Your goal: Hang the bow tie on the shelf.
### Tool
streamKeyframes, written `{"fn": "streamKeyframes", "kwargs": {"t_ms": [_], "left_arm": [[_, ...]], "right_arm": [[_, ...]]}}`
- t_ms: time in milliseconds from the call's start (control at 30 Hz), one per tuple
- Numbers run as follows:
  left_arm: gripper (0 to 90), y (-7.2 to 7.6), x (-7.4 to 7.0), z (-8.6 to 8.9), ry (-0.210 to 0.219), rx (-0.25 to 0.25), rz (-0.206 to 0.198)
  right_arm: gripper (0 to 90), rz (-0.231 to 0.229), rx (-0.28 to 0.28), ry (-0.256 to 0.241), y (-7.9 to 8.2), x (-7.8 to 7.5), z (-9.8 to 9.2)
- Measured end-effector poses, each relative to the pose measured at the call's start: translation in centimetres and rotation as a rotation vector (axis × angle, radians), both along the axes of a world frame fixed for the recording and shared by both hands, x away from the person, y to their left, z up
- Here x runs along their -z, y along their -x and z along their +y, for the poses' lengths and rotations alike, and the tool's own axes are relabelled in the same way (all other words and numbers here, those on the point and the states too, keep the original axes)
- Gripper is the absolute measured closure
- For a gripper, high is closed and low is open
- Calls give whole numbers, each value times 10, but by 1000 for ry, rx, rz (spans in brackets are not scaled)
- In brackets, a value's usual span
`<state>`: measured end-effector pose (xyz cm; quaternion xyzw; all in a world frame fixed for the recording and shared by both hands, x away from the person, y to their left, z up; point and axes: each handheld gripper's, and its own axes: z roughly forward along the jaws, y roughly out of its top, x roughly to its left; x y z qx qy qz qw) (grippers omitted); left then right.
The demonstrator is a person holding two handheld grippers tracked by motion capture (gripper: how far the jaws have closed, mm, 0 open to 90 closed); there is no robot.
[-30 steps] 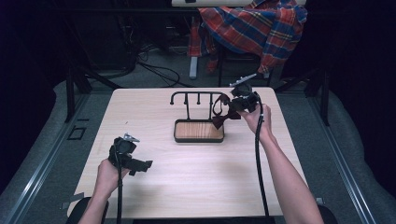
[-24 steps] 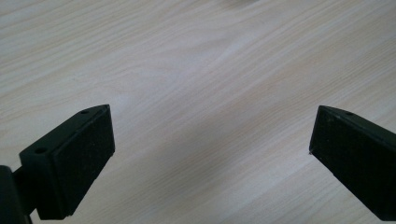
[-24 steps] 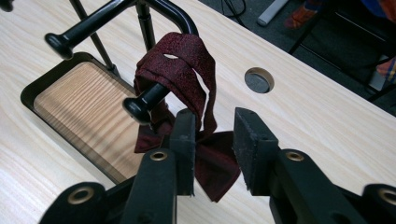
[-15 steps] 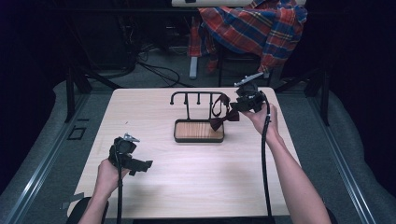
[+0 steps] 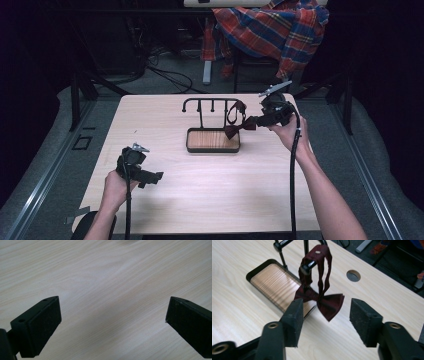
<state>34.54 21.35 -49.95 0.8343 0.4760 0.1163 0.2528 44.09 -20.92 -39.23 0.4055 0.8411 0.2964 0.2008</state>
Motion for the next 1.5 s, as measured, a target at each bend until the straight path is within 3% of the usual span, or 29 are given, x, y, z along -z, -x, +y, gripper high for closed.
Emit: {"fn": "streamKeyframes", "kwargs": {"t_ms": [267, 567, 1033, 1267, 1500], "left_arm": [[2, 0, 0, 0, 2, -1, 1], [2, 0, 0, 0, 1, -1, 0], [3, 1, 0, 0, -5, -4, -3], [3, 0, 0, 0, -7, -4, -4], [2, 1, -1, 0, -17, 1, -12]], "right_arm": [[336, 28, -5, -2, 15, 0, -7], [244, 68, -15, 19, 34, 13, -16], [151, 182, -49, 91, 62, 53, -25], [143, 210, -44, 88, 73, 74, -32], [141, 227, -41, 139, 78, 90, -36]]}}
